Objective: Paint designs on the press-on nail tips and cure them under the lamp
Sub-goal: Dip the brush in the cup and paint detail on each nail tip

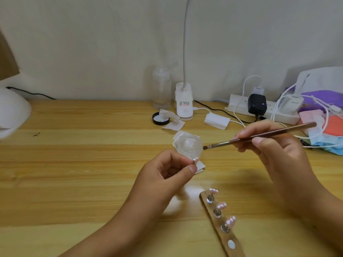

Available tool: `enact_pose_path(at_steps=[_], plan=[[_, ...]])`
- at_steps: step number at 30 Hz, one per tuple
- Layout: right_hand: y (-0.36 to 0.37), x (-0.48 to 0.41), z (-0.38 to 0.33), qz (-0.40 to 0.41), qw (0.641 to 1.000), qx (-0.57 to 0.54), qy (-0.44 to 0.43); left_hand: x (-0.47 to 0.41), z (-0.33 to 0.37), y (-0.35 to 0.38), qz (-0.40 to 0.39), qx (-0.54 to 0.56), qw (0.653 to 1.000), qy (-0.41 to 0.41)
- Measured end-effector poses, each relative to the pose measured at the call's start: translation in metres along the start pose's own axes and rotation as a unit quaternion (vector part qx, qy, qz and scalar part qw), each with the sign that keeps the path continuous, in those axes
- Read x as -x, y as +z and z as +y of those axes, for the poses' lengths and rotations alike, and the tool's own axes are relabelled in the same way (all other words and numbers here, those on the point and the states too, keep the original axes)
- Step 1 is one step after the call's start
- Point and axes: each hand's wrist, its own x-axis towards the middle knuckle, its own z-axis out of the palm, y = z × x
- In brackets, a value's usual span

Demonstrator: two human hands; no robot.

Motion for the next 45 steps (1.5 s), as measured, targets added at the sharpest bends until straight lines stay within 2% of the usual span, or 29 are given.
enact_pose_path(at_steps=[2, 7, 13, 17, 23, 34, 39, 45], plan=[[-0.002, -0.006, -0.007, 0.015, 1.000, -0.019, -0.013, 0.000, 0.000, 0.000, -0.003, -0.003, 1.000, 0.001], [0.004, 0.011, 0.011, 0.132, 0.981, -0.142, 0.032, -0.001, 0.002, 0.001, -0.014, -0.011, 1.000, 0.004], [0.008, 0.013, 0.013, 0.085, 0.974, -0.195, 0.078, 0.001, 0.002, 0.001, -0.009, -0.045, 0.999, 0.009], [0.010, 0.016, 0.016, 0.055, 0.980, -0.170, 0.082, 0.001, 0.003, 0.001, -0.009, -0.053, 0.998, 0.014], [0.012, 0.015, 0.016, 0.046, 0.975, -0.193, 0.098, 0.001, 0.004, 0.003, -0.019, -0.048, 0.999, 0.008], [0.015, 0.016, 0.016, 0.013, 0.985, -0.139, 0.105, 0.000, 0.001, 0.004, -0.022, -0.076, 0.997, 0.011], [0.015, 0.014, 0.017, 0.068, 0.986, -0.112, 0.101, 0.001, 0.003, 0.004, -0.022, -0.074, 0.997, 0.018], [0.011, 0.010, 0.016, 0.125, 0.961, -0.214, 0.125, 0.002, 0.004, 0.004, -0.021, -0.037, 0.999, 0.020]])
